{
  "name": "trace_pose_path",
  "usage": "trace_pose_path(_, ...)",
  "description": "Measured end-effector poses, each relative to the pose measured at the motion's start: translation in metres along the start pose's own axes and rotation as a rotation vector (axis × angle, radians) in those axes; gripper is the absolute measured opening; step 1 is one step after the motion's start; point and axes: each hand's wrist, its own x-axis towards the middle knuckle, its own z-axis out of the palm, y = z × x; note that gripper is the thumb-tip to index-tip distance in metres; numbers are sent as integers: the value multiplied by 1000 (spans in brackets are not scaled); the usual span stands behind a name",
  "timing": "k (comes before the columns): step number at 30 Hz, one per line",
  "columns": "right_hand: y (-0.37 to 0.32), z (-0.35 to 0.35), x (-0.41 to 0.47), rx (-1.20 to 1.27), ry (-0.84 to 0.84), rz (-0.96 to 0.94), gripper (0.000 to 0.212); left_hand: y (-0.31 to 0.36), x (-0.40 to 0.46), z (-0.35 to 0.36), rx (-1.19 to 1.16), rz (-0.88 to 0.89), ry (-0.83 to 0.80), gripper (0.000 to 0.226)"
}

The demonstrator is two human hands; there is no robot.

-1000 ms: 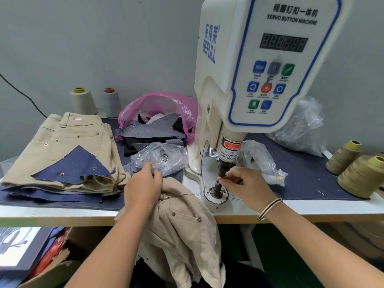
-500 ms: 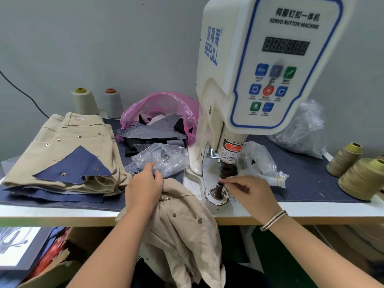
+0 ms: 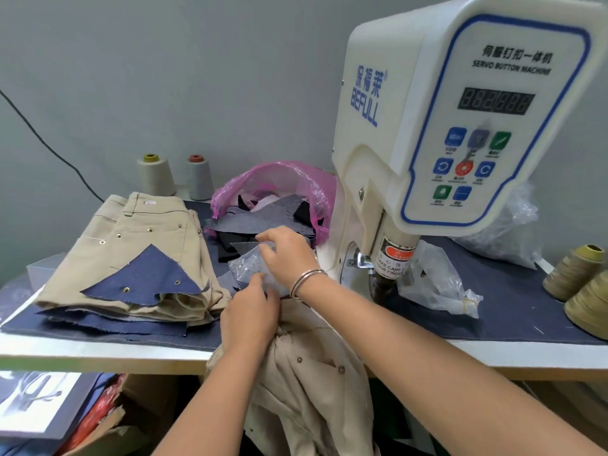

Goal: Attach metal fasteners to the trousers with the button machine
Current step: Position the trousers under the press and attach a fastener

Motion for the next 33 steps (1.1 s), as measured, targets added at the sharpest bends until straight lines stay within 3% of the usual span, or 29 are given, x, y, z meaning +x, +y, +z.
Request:
trace_pose_path(8, 25, 27, 94, -356, -51, 106, 37, -5, 4, 9, 23, 10, 41, 39)
trace_pose_path(12, 34, 34, 101, -611, -129, 123, 27, -3, 4, 8, 25, 14, 50, 38)
trace_pose_path(16, 34, 33, 101, -621, -35, 114, 21, -2, 3, 7, 29, 14, 51, 37)
trace_pose_path(19, 29, 28, 99, -437, 88, 187, 28, -2, 3, 7, 28, 9, 55, 38)
trace_pose_path(24, -6, 12, 77, 420, 349, 308, 25, -1, 2, 2, -31, 26, 64, 39)
trace_pose_path(27, -25, 3, 34, 683, 304, 256, 34, 0, 1, -3, -140, 13, 27, 31)
trace_pose_path(31, -26, -16, -31, 953, 210, 232, 21, 1, -5, -24, -537, 124, -40, 17)
trace_pose_path(33, -23, -28, -59, 1074, 183, 253, 20, 6, -10, -44, -712, 247, -32, 34)
